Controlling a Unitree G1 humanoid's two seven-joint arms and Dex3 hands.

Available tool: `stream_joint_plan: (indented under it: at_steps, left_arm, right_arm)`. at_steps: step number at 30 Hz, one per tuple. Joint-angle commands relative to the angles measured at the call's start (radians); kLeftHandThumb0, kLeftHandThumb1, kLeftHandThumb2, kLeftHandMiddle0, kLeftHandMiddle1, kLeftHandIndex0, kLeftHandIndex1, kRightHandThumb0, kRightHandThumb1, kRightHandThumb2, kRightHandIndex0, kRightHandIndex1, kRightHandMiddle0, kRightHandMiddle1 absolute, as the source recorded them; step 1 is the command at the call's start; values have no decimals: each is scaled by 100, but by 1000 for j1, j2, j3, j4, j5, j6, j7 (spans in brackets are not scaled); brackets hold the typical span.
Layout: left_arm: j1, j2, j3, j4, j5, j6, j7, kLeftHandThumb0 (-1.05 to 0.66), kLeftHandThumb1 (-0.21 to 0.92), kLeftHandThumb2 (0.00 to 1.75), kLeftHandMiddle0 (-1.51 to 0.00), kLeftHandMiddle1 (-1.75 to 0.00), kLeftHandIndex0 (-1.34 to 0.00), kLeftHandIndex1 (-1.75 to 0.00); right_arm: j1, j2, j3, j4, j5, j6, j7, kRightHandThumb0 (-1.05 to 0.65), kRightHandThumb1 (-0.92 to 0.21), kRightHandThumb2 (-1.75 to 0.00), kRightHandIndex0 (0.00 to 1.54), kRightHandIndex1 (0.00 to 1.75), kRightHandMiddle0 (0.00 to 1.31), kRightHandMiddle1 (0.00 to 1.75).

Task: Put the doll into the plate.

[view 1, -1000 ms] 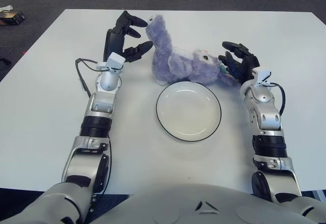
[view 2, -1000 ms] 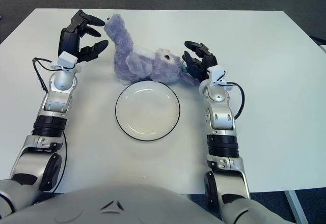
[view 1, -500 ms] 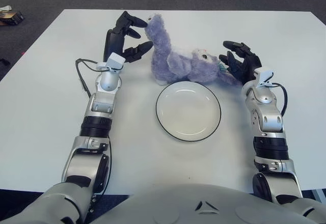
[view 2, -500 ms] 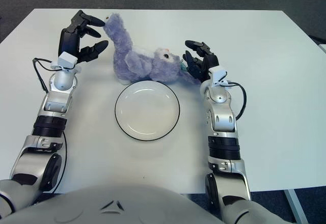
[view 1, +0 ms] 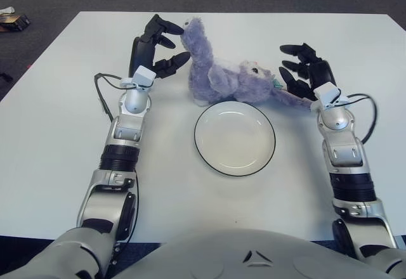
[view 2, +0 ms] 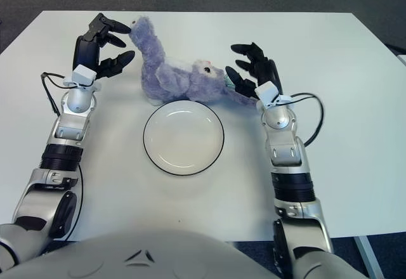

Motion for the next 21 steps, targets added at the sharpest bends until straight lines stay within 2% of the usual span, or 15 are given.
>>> stream_joint_plan:
  at_steps: [1,5,10,14,21]
  left_arm:
    - [-5,4,0,9,-8,-8,-9,-1,88,28,-53,-148,-49,-120]
    - [-6,2,-2,9,-7,-6,-9,-1,88,28,-53,-148,-49,-120]
    - [-7,1,-3,9,-6,-4,-8,-1,88,28,-53,-148,-50,-120]
    - [-7,-4,-8,5,-1,1,-5,-1,88,28,-53,-148,-50,-120]
    - [-7,-8,-12,1,4,7,-2,-1,88,28,-53,-148,-50,-120]
  right_arm:
    - [-25,-46,12,-36,-13,18,68,-53,-92,-32,52,0,26,59]
    - [-54,-89,38,-20,-37,-11,122,-55,-92,-30,49,0,26,54]
    - [-80,-124,68,8,-73,-54,152,-63,-92,-28,47,0,28,37]
    - [-123,-170,92,33,-84,-96,214,-66,-92,-27,43,0,28,27]
    - [-149,-193,97,50,-89,-126,258,-68,-92,-25,37,0,27,21]
